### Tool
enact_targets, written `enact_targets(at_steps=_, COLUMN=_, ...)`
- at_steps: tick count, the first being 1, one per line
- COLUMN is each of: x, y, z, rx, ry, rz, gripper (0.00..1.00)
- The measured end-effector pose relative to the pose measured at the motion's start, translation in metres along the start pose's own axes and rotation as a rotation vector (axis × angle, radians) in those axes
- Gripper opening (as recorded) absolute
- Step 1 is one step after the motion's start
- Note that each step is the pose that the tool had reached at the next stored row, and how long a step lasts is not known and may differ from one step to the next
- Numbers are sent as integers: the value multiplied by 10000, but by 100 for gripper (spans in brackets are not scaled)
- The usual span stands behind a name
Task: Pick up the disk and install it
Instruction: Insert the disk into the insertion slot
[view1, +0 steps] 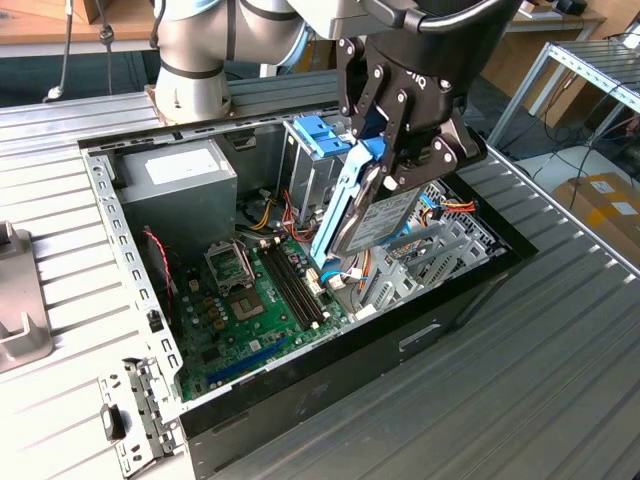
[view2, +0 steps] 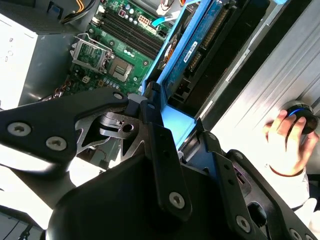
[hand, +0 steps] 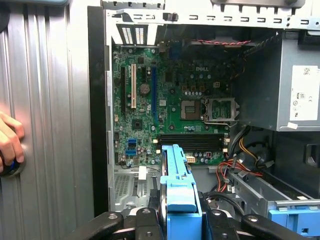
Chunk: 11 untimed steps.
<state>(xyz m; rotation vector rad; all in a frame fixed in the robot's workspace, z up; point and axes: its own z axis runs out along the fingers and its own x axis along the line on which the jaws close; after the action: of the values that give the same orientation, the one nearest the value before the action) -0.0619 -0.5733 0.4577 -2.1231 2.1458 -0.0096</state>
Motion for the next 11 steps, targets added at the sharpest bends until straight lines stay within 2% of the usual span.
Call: enact_targets(at_steps=11, x=1, y=-31, z=23, rx=0, ry=0, rz=0, gripper=37)
